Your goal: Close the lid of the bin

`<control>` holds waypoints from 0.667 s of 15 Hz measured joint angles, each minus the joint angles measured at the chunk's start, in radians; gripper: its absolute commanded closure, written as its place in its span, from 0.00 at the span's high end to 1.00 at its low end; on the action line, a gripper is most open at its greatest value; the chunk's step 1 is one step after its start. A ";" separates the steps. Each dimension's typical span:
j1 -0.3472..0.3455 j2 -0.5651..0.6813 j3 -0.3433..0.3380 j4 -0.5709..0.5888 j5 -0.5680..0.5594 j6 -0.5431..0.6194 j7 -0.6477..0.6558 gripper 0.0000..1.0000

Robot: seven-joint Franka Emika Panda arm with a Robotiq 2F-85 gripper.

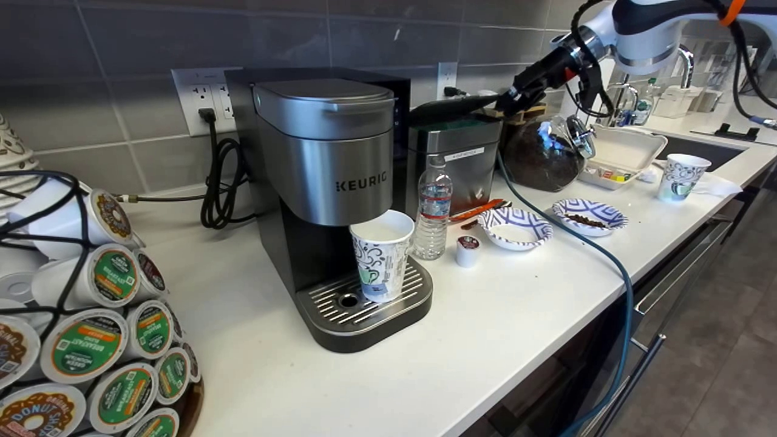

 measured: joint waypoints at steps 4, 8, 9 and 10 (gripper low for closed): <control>-0.181 0.125 0.030 -0.166 -0.003 -0.022 0.079 1.00; -0.398 0.206 0.180 -0.376 0.026 -0.042 0.084 1.00; -0.450 0.217 0.216 -0.433 0.039 -0.024 0.086 1.00; -0.498 0.224 0.248 -0.493 0.052 0.013 0.089 1.00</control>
